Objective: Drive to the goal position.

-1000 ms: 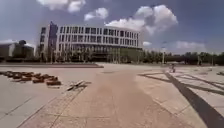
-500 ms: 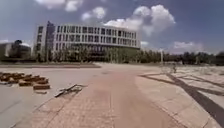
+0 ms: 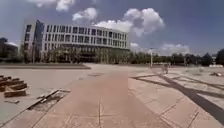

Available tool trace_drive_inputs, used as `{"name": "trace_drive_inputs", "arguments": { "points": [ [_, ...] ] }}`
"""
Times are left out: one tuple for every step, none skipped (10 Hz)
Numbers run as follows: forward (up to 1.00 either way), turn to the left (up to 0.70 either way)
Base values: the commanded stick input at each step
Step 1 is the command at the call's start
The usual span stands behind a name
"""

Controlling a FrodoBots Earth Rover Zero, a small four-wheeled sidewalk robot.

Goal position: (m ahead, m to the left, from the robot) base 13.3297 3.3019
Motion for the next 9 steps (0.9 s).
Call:
{"name": "trace_drive_inputs", "arguments": {
  "points": [
    [0.85,0.00],
    [0.85,0.00],
    [0.85,0.00],
    [0.85,-0.03],
    [0.85,-0.22],
    [0.85,-0.30],
    [0.85,-0.31],
    [0.85,-0.30],
    [0.85,-0.02]
  ]
}}
